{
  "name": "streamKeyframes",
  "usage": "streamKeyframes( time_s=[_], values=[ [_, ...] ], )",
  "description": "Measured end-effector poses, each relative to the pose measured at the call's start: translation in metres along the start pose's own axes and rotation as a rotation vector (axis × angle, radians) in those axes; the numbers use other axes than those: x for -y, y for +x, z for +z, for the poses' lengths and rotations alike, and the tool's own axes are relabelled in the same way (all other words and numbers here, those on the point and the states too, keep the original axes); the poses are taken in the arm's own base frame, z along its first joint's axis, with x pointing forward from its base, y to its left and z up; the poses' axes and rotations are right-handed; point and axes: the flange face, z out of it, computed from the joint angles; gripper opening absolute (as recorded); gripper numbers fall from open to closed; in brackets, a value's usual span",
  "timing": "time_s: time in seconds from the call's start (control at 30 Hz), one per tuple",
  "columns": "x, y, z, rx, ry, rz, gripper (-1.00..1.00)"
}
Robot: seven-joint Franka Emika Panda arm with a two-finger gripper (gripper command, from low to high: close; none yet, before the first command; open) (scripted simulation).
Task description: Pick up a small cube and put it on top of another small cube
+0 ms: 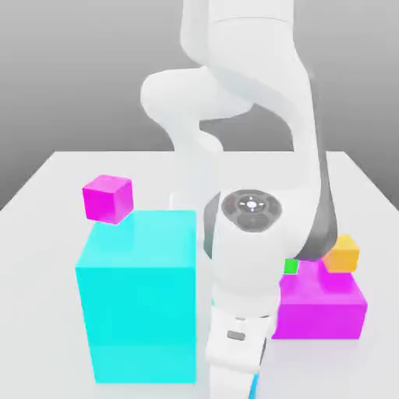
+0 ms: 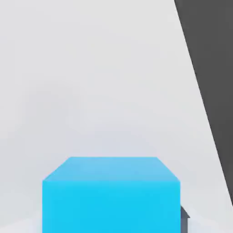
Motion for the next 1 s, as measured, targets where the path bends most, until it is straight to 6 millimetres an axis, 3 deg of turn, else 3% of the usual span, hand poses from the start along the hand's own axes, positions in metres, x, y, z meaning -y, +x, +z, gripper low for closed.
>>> streamKeyframes(
  time_s=[0.2, 0.37, 0.53, 0.73, 1.0],
  values=[
    [0.003, 0.003, -0.061, 0.005, 0.002, -0.011, -1.00],
    [0.011, 0.010, -0.120, 0.042, 0.047, -0.199, -1.00],
    [0.002, -0.004, -0.187, 0.084, 0.050, -0.395, -1.00],
    [-0.041, -0.058, -0.250, 0.067, 0.057, -0.575, -1.00],
    [-0.084, -0.157, -0.322, 0.058, 0.021, -0.788, -1.00]
  ],
)
